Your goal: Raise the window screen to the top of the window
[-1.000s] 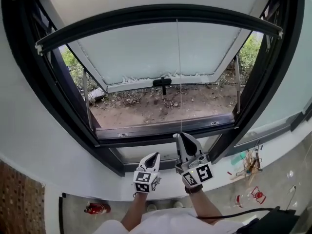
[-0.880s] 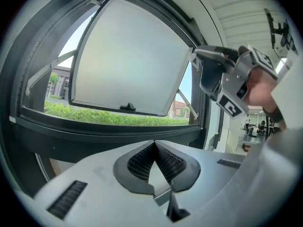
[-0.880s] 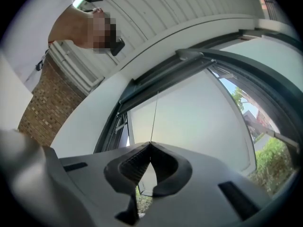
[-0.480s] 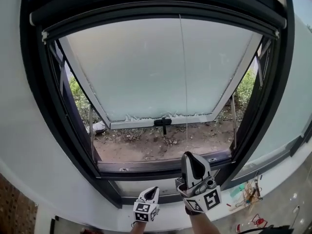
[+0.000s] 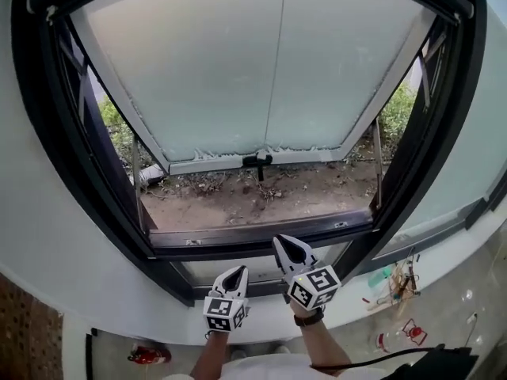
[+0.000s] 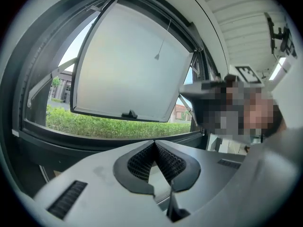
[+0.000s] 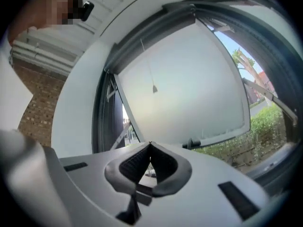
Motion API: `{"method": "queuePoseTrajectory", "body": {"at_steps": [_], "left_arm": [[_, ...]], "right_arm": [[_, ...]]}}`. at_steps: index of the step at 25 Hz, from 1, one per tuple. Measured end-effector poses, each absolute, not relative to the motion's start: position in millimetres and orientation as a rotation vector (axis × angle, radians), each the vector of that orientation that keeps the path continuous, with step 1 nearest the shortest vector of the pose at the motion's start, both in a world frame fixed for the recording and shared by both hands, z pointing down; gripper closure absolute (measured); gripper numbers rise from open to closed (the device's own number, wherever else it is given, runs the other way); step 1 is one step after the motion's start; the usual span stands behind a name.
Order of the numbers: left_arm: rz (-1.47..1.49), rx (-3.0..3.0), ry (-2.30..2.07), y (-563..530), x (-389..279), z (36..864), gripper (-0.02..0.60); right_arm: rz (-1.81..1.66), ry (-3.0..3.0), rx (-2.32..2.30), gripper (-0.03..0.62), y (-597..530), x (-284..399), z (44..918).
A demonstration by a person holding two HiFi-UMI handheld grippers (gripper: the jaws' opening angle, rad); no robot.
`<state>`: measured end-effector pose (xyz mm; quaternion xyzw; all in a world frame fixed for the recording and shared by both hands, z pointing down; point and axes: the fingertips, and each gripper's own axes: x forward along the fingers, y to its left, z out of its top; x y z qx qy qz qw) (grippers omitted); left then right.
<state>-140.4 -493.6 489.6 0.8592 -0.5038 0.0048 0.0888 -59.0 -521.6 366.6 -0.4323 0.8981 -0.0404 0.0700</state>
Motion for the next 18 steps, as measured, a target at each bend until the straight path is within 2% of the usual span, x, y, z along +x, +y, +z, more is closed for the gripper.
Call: {"method": "queuePoseTrajectory", "body": {"at_steps": [5, 18], "left_arm": [[-0.039, 2.603, -1.515, -489.8, -140.0, 459.9, 0.580], [-0.039, 2.639, -1.475, -493.3, -126.2, 454.9, 0.580]], "right_arm": [[-0.086, 2.836, -1.389, 0.592, -512.3, -59.6, 424.9], [-0.119, 2.826, -1.449, 0.592, -515.9, -44.4, 449.2]]}}
